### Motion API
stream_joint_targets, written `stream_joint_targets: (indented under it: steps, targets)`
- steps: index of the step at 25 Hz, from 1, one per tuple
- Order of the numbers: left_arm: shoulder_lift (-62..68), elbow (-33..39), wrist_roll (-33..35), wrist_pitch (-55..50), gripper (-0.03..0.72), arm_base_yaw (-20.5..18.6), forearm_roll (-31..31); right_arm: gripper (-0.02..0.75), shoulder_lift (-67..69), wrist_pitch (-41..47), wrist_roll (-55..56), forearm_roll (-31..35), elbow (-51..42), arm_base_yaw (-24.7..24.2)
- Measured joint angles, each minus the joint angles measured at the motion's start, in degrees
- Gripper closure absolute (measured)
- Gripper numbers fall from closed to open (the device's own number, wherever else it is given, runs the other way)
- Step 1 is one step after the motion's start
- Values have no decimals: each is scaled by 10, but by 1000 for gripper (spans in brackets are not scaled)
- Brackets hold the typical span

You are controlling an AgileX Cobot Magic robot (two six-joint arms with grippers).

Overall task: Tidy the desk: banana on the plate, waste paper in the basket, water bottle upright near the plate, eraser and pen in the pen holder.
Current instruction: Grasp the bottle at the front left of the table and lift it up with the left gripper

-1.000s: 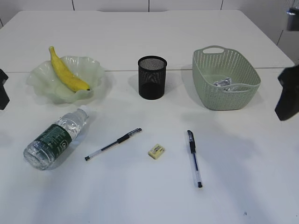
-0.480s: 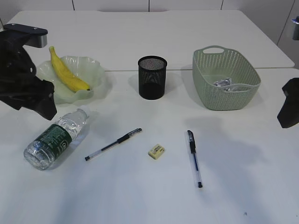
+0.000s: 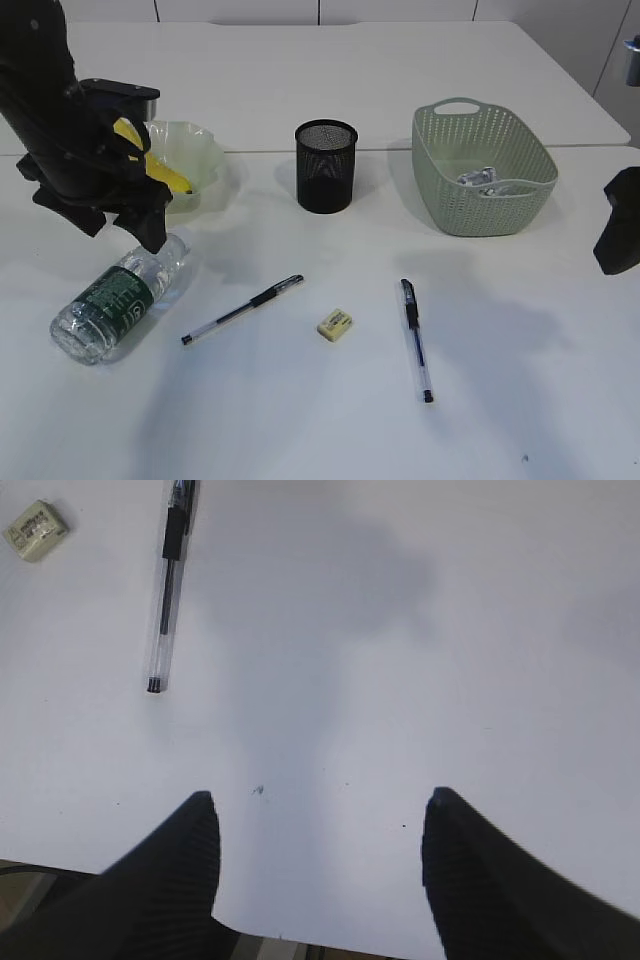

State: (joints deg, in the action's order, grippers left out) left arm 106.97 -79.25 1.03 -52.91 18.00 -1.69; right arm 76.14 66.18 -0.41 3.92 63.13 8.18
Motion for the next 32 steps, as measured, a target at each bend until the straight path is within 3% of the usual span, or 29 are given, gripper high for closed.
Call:
stream_joint_targets:
  steps: [32]
  targets:
    - [122, -5, -41, 76, 95, 0, 46, 265, 0, 17, -1, 0, 0, 0]
